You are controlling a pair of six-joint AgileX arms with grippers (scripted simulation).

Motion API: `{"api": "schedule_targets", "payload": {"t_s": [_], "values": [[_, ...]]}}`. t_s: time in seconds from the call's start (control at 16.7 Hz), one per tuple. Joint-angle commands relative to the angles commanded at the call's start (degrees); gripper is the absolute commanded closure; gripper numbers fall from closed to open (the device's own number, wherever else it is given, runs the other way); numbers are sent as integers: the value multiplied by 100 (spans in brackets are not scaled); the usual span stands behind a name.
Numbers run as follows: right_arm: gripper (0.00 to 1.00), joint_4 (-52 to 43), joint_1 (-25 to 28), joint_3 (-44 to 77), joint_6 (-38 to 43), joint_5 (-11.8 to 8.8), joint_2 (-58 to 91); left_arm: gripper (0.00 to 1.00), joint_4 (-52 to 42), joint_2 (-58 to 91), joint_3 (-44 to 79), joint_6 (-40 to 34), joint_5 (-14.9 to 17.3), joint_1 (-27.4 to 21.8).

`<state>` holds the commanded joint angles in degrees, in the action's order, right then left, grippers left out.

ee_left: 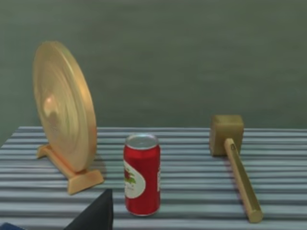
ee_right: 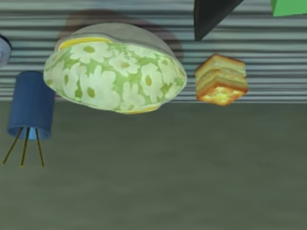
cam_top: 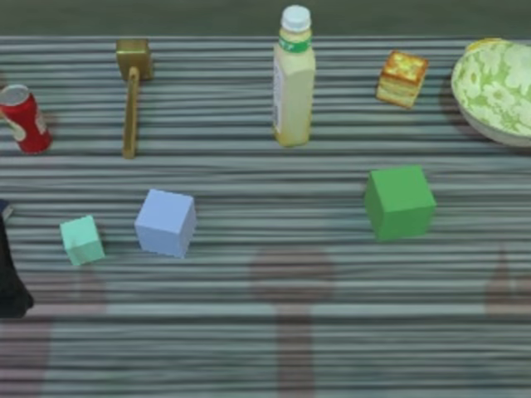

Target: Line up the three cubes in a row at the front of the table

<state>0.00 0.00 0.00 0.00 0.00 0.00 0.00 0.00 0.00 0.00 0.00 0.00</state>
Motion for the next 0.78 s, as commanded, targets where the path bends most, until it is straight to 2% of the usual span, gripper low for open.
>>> {"api": "schedule_targets", "payload": {"t_s": [0.18,0.36,0.54,0.78], "values": [[0,0,0,0,0,0,0,0,-40,57,56,42,3,-8],[0,0,0,0,0,0,0,0,-396,596,563,413,10,-61],[0,0,0,0,0,0,0,0,-1034,1688,1454,1073,6,-138],[0,0,0,0,0,0,0,0,-2164,3880,2960,2224,-6,-271]]}}
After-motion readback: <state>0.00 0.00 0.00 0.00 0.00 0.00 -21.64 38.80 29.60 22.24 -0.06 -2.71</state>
